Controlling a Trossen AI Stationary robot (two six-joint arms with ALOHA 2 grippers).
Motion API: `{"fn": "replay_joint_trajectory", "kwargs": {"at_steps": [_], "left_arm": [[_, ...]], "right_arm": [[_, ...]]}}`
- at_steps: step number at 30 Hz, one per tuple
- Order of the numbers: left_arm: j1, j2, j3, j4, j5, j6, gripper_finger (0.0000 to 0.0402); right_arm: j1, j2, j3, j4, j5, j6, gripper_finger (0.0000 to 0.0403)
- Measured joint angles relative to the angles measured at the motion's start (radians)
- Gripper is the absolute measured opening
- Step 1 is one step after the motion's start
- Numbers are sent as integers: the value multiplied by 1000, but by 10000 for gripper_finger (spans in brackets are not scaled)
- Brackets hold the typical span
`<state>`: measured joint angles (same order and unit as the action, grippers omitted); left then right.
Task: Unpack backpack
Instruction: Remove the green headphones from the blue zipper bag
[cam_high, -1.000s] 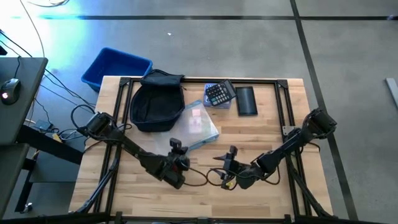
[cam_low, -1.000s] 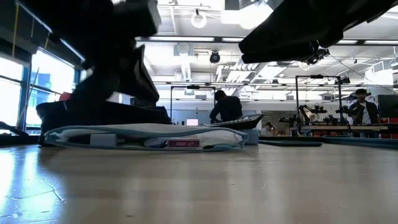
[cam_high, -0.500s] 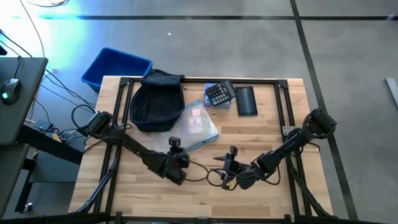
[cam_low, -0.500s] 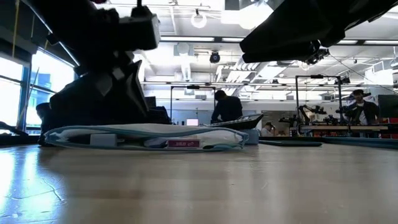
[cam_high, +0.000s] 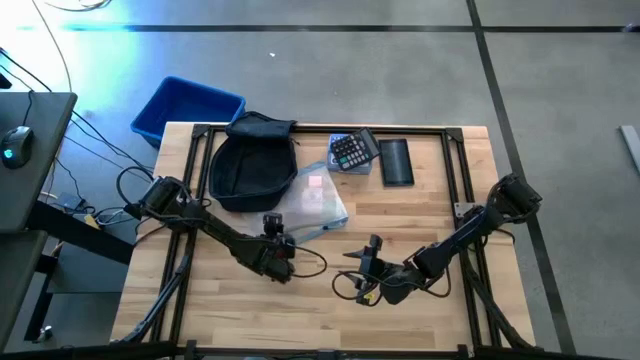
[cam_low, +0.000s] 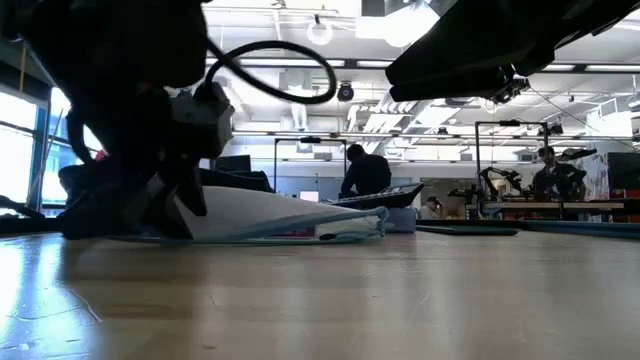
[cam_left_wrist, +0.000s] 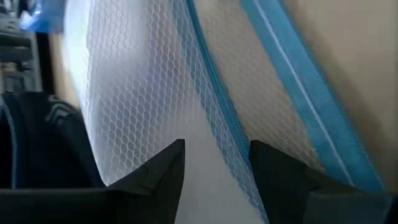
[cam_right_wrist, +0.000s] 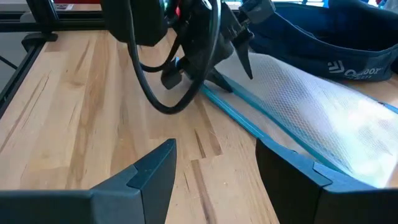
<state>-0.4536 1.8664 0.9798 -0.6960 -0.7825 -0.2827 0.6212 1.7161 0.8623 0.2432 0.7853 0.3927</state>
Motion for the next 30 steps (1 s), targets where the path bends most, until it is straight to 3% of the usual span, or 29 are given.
{"fn": "replay_joint_trajectory", "kwargs": {"at_steps": [7, 12, 18, 23, 30], "left_arm": [[-26, 0, -1, -154, -257, -160, 129], [-30, 0, 12, -173, -180, -215, 114], [-93, 0, 134, -132, -119, -169, 126], [-105, 0, 147, 57, -117, 29, 145], [5, 2, 145, 301, -73, 238, 169]], "right_arm": [[0, 0, 0, -11, -5, 0, 203], [0, 0, 0, -28, -7, 19, 203], [0, 0, 0, -31, -8, 21, 203], [0, 0, 0, -38, -8, 29, 203], [-11, 0, 0, -37, -8, 29, 203]]}}
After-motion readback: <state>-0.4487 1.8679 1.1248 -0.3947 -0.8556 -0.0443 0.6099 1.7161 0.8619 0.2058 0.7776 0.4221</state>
